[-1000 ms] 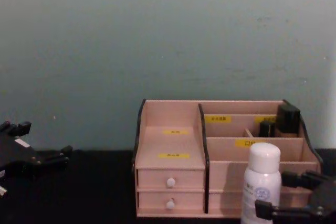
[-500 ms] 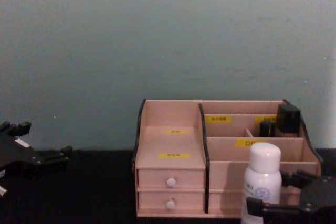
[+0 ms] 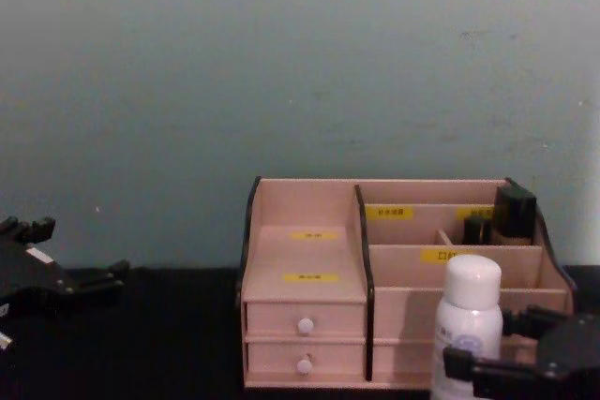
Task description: Pick up the facial cleanser and watermelon frost from the table and place them into the tiered storage box.
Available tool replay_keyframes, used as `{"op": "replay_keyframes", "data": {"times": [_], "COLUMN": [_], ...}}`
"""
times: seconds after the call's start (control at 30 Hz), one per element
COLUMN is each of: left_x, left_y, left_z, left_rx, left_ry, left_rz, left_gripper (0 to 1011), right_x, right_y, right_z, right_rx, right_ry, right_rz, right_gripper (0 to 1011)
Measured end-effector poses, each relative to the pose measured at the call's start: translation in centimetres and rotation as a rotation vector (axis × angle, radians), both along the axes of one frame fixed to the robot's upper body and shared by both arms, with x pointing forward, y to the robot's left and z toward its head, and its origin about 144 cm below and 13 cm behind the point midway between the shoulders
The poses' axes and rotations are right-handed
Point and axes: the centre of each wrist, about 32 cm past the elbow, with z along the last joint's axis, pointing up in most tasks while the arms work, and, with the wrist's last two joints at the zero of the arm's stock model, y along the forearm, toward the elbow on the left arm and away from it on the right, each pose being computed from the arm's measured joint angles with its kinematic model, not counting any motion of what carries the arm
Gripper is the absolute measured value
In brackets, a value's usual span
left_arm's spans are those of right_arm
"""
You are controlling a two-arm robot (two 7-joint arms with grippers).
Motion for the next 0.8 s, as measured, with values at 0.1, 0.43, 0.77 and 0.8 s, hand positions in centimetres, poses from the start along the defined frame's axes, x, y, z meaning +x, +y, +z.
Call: {"op": "replay_keyframes", "data": {"times": [0.1,0.43,0.77,0.8], "left_x": [0.0,0.0,0.0,0.0], "left_y": [0.0,0.0,0.0,0.0], "left_z": [0.0,0.0,0.0,0.0], "left_rx": [0.0,0.0,0.0,0.0], "left_ry": [0.0,0.0,0.0,0.0], "left_rz": [0.0,0.0,0.0,0.0], "left_gripper": [1001,1001,1001,1001], "right_x": [-0.01,-0.04,-0.01,0.01], "right_y": [0.0,-0.02,-0.12,-0.15], "right_z": [0.0,0.0,0.19,0.28], "right_rx": [0.0,0.0,0.007,0.012], "right_ry": [0.0,-0.001,0.002,0.006], "right_rz": [0.0,-0.001,0.004,0.007], "right_gripper": [786,581,581,581]}}
